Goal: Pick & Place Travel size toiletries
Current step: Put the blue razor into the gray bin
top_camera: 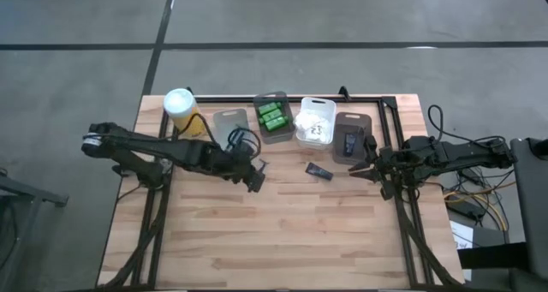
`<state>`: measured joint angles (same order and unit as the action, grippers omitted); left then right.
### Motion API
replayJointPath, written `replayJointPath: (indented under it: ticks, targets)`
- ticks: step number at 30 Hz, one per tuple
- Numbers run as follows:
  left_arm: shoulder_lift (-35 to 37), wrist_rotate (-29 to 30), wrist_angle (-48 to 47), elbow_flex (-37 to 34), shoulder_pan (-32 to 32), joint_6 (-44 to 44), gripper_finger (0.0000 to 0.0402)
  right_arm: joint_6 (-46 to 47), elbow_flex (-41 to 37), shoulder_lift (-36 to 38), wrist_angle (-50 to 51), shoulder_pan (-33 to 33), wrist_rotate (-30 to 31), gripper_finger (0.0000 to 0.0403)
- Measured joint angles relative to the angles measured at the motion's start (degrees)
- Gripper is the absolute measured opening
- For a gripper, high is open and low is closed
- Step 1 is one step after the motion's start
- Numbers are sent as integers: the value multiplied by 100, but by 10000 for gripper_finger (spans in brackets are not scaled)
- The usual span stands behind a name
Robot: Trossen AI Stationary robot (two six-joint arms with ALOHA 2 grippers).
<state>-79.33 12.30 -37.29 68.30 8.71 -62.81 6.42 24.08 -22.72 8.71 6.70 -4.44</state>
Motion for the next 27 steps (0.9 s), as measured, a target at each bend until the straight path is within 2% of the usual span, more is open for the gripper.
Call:
replayJointPath:
  ticks: [6,14,20,27]
  targets:
    - [0,229,-16,392,-63,348,28,0,0,0,0,0,0,44]
    - [3,276,-385,461,-430,703,28,0,0,0,0,1,0,66]
    - [15,286,-785,459,-1143,1298,28,0,0,0,0,2,-1,86]
    - [17,292,-1230,459,-2337,2065,28,0,1,0,0,1,0,103]
